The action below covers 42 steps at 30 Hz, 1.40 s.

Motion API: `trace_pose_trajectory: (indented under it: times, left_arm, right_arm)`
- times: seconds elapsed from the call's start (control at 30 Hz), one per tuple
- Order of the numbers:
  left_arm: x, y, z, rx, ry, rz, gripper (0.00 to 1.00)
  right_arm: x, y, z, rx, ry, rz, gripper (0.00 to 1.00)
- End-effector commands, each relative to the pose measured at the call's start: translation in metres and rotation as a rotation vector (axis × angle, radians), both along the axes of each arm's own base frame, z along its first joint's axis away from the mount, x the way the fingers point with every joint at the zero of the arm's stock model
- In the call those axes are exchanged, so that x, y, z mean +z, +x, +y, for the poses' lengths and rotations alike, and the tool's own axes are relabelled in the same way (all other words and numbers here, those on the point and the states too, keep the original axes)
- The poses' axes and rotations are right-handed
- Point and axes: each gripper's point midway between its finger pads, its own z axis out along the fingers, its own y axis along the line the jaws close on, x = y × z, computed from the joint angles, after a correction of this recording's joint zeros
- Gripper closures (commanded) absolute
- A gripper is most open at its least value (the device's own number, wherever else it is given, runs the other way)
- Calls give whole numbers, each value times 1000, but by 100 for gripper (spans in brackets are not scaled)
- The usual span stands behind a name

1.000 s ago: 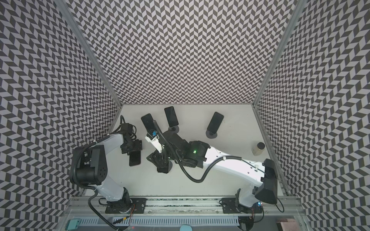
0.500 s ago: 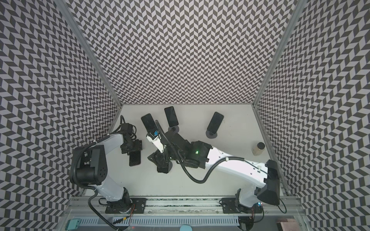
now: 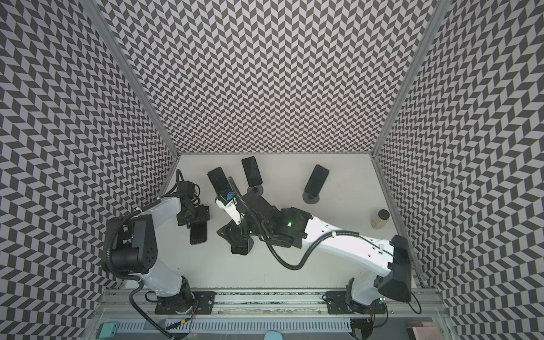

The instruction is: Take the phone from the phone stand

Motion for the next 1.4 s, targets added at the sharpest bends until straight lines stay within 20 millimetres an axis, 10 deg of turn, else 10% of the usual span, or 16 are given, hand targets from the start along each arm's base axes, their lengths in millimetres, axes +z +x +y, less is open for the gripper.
trace_pose_trajectory:
  times: [0.0, 0.33, 0.67, 1.07, 1.37]
  left_arm:
    - [21, 9, 4, 2, 11, -64, 10]
    - [63, 27, 5, -7, 22, -193, 9]
    - [161, 26, -7, -18, 19, -445, 10]
    - [276, -24, -100, -277, -13, -876, 12]
    - [301, -38, -178, -575, -120, -1007, 14]
  right_arm:
    - [20, -1, -1, -8, 63, -35, 30]
    - [34, 8, -10, -82, 96, -56, 27]
    - [59, 25, -36, -225, 127, -103, 27]
    - [64, 31, -89, -411, 138, -85, 27]
    - [39, 32, -125, -522, 109, -59, 26]
